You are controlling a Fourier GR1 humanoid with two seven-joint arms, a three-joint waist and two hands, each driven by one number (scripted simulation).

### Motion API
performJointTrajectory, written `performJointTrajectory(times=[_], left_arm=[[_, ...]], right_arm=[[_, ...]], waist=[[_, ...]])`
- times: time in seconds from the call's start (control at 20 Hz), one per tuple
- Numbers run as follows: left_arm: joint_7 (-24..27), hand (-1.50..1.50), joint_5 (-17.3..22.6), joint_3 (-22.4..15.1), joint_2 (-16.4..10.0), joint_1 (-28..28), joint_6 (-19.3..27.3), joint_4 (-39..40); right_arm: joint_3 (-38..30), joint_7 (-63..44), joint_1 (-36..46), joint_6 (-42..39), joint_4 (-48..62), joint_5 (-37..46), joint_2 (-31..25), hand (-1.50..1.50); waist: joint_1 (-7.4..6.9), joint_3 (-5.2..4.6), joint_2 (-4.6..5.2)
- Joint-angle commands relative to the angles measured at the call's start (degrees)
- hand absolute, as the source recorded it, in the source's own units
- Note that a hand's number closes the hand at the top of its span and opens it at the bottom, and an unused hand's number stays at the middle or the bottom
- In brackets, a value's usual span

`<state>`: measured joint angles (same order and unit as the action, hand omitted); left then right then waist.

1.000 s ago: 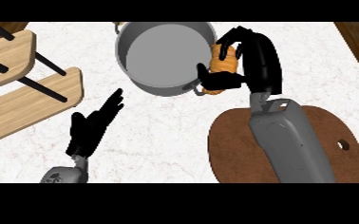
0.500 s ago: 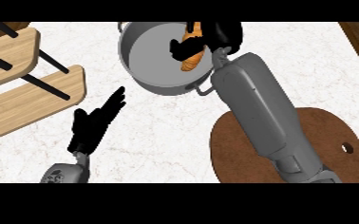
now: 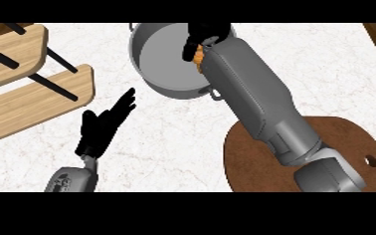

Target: Pick the croissant from the cutting board and place it in the pot

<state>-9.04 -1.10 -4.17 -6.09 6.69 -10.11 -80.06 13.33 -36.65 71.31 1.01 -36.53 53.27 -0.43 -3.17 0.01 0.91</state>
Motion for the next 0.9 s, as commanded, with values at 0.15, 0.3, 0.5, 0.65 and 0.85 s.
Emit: performJointTrajectory(times=[0.15, 0.3, 0.5, 0.65, 0.85], left_arm=[[-0.1, 0.0, -1.0, -1.4, 0.9, 1.0, -0.3, 1.4], [1.1, 0.0, -0.1, -0.7, 0.4, 1.5, -1.6, 3.1], [0.8, 0.0, -1.0, -1.5, 1.4, 3.8, -1.1, 4.1], [0.1, 0.0, -0.5, -0.5, -0.1, 2.7, -1.6, 3.1], [-0.5, 0.0, -1.0, -1.4, 0.9, 3.3, -1.0, 2.4]], right_arm=[[-2.2, -5.0, 5.0, -10.3, 14.6, -6.1, 0.4, 1.5], [-3.4, -9.5, 4.9, -11.4, 17.9, -9.7, 0.4, -1.5], [-3.5, -6.3, 6.1, -8.0, 20.7, -12.4, 0.4, -1.5], [-6.7, 0.8, 4.7, 3.4, 15.9, -13.9, 0.4, -1.5], [-9.9, 4.0, 5.2, 17.1, 10.0, -18.2, 0.4, -1.5]], waist=[[-2.1, -0.17, 0.67], [-2.37, -0.17, 0.67], [-3.41, -0.13, 1.13], [-3.08, 0.0, 1.36], [-3.75, 0.07, 1.0]])
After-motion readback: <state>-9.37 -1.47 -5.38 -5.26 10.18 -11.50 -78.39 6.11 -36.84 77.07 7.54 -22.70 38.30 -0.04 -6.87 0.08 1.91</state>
